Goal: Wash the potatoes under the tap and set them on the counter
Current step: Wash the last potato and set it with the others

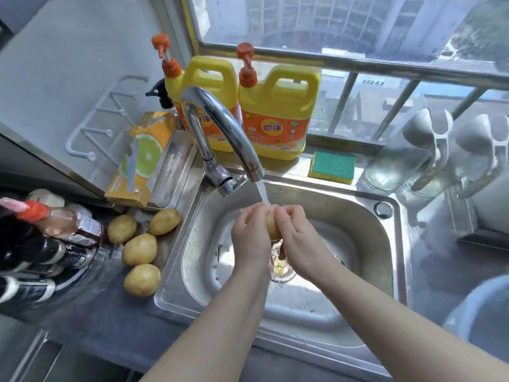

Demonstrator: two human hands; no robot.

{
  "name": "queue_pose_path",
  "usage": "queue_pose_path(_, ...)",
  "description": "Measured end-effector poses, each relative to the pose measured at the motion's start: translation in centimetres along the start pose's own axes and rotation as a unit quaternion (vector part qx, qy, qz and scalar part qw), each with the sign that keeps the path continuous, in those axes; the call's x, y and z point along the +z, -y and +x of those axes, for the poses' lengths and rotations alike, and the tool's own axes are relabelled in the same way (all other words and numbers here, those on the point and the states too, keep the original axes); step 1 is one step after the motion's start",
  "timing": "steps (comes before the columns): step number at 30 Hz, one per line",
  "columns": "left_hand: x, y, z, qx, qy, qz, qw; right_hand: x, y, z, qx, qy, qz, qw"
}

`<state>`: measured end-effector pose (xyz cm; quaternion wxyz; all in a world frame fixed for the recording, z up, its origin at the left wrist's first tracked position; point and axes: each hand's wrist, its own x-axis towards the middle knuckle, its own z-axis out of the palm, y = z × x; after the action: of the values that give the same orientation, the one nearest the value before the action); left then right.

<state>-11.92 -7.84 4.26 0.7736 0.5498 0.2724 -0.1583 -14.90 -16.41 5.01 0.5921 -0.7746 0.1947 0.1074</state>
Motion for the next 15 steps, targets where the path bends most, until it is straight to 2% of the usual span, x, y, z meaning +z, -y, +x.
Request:
queue_pose_path(4,-0.1,-1.0,0.7,-0.031,0.005,-0.024,0.999,-0.7,0.3,-0.1,-0.009,0.052,-0.032,0.998)
queue_pose_path(8,-0.8,-1.9,1.0,-0.016,0.043,0.016,0.999,-0.3,0.7,1.1,0.024,0.06,0.071,0.995)
queue_pose_path(11,-1.3,-1.9,1.3,0.011,0.069,0.032,0.997,0.4,0.9,1.9,0.012,0.08,0.137,0.987)
queue_pose_path(15,-2.2,-1.4,1.7,0.063,0.092,0.048,0.993,1.3,0.9,2.2,0.049,0.067,0.22,0.972)
